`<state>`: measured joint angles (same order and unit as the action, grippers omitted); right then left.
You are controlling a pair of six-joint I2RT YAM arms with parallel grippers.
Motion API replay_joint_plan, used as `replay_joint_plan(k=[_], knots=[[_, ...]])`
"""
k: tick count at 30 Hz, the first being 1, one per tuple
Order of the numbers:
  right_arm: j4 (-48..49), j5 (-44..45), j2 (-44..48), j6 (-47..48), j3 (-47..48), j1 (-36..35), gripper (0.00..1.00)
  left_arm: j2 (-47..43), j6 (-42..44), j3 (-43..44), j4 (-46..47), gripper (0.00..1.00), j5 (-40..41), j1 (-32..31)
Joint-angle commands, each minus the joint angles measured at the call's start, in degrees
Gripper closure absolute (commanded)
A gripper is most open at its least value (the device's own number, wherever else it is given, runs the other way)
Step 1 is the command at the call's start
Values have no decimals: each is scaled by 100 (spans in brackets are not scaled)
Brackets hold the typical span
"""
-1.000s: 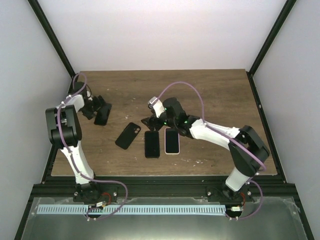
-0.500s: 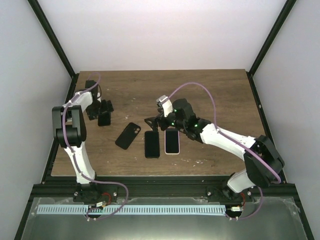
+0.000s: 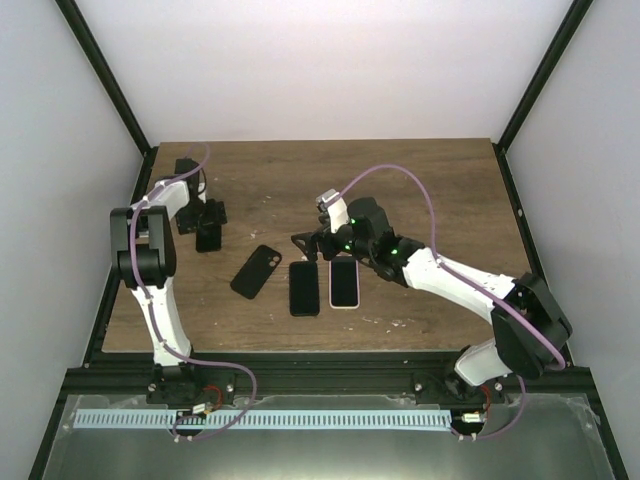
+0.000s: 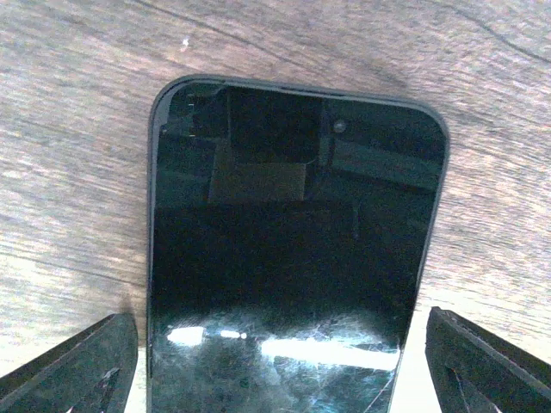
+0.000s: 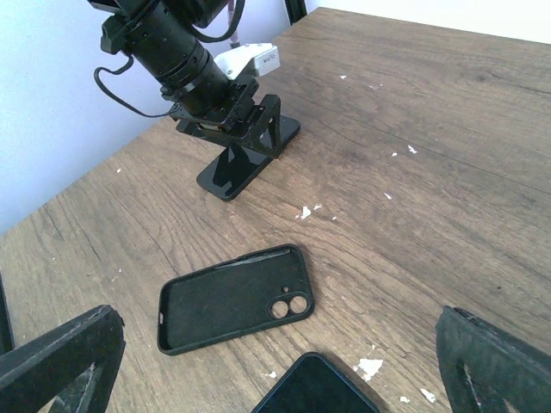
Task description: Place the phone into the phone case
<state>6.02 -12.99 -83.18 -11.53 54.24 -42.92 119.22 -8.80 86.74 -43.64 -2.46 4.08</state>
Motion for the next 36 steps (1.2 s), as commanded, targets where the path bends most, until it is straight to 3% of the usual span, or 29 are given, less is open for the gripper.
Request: replay_joint_plan(k=[1, 18, 36], knots=[[12, 149, 92, 49, 52, 42, 0, 153, 228, 78, 136, 7, -144, -51], [8, 301, 197, 125, -95, 108, 0, 271, 444, 116, 22, 13, 701, -221], [-13, 431, 512, 87, -229, 134, 0, -20, 173, 89, -231, 26, 274, -379]])
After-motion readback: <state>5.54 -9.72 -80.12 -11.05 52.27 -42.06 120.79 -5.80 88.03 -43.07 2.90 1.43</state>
